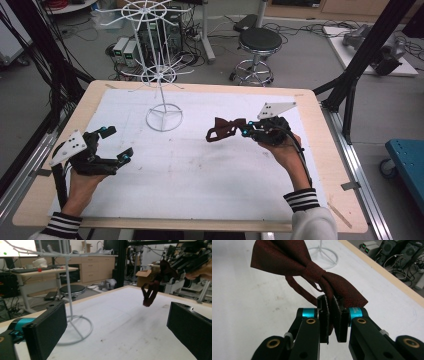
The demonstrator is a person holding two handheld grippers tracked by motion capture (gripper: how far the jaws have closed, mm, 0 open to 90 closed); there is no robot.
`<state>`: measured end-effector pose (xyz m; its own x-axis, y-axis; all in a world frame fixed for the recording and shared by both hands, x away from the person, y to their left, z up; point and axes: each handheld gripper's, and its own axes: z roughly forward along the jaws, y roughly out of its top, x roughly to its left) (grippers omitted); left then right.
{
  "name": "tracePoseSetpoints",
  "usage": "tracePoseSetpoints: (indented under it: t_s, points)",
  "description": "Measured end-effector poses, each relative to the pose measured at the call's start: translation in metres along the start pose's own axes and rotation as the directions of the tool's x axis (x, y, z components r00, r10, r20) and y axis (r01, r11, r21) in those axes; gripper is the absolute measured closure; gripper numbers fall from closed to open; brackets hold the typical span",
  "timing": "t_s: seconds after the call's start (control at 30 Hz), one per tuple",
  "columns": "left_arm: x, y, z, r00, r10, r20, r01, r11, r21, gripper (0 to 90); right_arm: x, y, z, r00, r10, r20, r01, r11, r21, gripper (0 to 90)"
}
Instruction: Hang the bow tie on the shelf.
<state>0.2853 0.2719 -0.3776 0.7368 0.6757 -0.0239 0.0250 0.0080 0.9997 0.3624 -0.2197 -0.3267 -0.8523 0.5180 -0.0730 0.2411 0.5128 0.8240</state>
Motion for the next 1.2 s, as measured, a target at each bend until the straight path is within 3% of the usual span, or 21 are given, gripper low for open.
tracePoseSetpoints:
  t_s: [0.27, 0.5, 0.77, 0.8, 1.03, 1.2]
  points:
    - [-0.008, 0.021, 0.010, 0.9987, 0.006, 0.050, -0.006, 1.0000, -0.002, 3.3, 0.016, 0.013, 0.005, 0.9994, 0.004, -0.036, -0.006, 0.999, -0.054, 84.9]
    - [-0.016, 0.039, 0.018, 0.9954, 0.035, 0.089, -0.036, 0.9993, 0.011, 3.2, 0.027, 0.026, 0.014, 0.9986, -0.011, -0.053, 0.007, 0.997, -0.077, 84.8]
    - [-0.023, 0.056, 0.036, 0.9880, 0.050, 0.146, -0.059, 0.9969, 0.052, 3.3, 0.037, 0.039, 0.019, 0.9977, -0.010, -0.067, 0.001, 0.992, -0.122, 84.9]
    - [-0.025, 0.060, 0.040, 0.9847, 0.052, 0.166, -0.063, 0.9961, 0.062, 3.2, 0.040, 0.042, 0.022, 0.9974, -0.017, -0.070, 0.007, 0.991, -0.132, 84.9]
    - [-0.035, 0.068, 0.057, 0.9719, 0.048, 0.230, -0.074, 0.9920, 0.103, 3.3, 0.047, 0.048, 0.031, 0.9957, -0.028, -0.088, 0.016, 0.990, -0.137, 84.9]
    - [-0.042, 0.071, 0.065, 0.9671, 0.055, 0.248, -0.087, 0.9893, 0.118, 3.3, 0.051, 0.051, 0.034, 0.9953, -0.027, -0.093, 0.014, 0.991, -0.135, 84.9]
